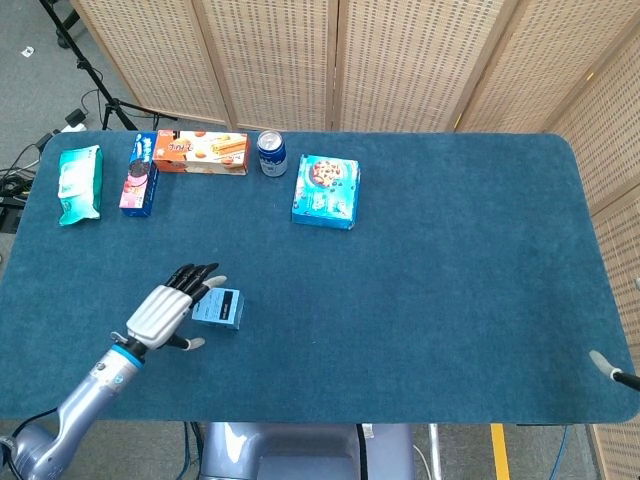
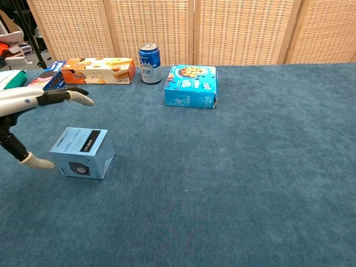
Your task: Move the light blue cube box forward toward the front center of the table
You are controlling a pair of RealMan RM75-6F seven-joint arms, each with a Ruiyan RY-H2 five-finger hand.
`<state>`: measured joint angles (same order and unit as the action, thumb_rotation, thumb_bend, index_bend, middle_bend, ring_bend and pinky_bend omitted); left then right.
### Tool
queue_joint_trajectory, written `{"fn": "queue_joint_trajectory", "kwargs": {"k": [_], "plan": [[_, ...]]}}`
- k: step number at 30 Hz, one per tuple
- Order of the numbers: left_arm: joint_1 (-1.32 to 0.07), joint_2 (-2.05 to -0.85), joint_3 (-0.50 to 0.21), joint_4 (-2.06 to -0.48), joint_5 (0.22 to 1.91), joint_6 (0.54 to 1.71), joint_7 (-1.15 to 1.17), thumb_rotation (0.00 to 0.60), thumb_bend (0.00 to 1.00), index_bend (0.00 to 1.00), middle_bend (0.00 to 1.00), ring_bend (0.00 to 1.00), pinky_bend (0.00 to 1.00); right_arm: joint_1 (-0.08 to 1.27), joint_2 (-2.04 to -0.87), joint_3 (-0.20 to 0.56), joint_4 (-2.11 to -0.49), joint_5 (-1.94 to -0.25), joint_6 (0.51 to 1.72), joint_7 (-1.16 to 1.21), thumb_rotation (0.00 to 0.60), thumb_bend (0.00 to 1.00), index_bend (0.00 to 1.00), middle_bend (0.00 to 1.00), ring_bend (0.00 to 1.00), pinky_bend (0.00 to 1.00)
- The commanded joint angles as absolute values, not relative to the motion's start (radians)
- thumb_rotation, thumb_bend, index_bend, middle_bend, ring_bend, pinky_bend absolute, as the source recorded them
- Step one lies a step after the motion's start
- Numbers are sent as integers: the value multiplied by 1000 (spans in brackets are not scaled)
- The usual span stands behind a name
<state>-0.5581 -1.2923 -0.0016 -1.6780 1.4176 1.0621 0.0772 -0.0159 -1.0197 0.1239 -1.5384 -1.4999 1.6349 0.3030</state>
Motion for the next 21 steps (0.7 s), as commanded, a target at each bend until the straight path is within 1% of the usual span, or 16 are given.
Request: {"fn": "queue_joint_trajectory", "kwargs": {"k": [1,4,7,10,15,18,21], "plan": [[-635,-1288,-59,-1747,1236,945,283,600,35,159,0,0,0,-17,-1019,124,-1536,-1498,1634,307,600,0,0,0,0,0],[-670,-1325,-80,-1738,1137,920,378,600,38,193,0,0,0,-17,-1019,126,-1535,-1496,1635,309,600,0,0,0,0,0],[-693,-1356,-90,-1738,1061,922,455,600,38,208,6,0,4,-16,-1020,126,-1534,-1493,1630,307,600,0,0,0,0,0],[-715,-1377,-95,-1740,1000,924,517,600,38,211,42,7,44,-13,-1021,126,-1535,-1493,1627,302,600,0,0,0,0,0],[-748,-1401,-89,-1743,927,934,618,600,43,220,84,51,124,-11,-1022,127,-1536,-1491,1621,299,600,0,0,0,0,0],[-767,-1411,-86,-1750,876,951,678,600,50,237,133,116,195,-9,-1021,127,-1537,-1490,1618,300,600,0,0,0,0,0],[-782,-1420,-82,-1753,830,970,728,600,61,295,239,216,298,-9,-1021,127,-1536,-1489,1615,301,600,0,0,0,0,0]]}}
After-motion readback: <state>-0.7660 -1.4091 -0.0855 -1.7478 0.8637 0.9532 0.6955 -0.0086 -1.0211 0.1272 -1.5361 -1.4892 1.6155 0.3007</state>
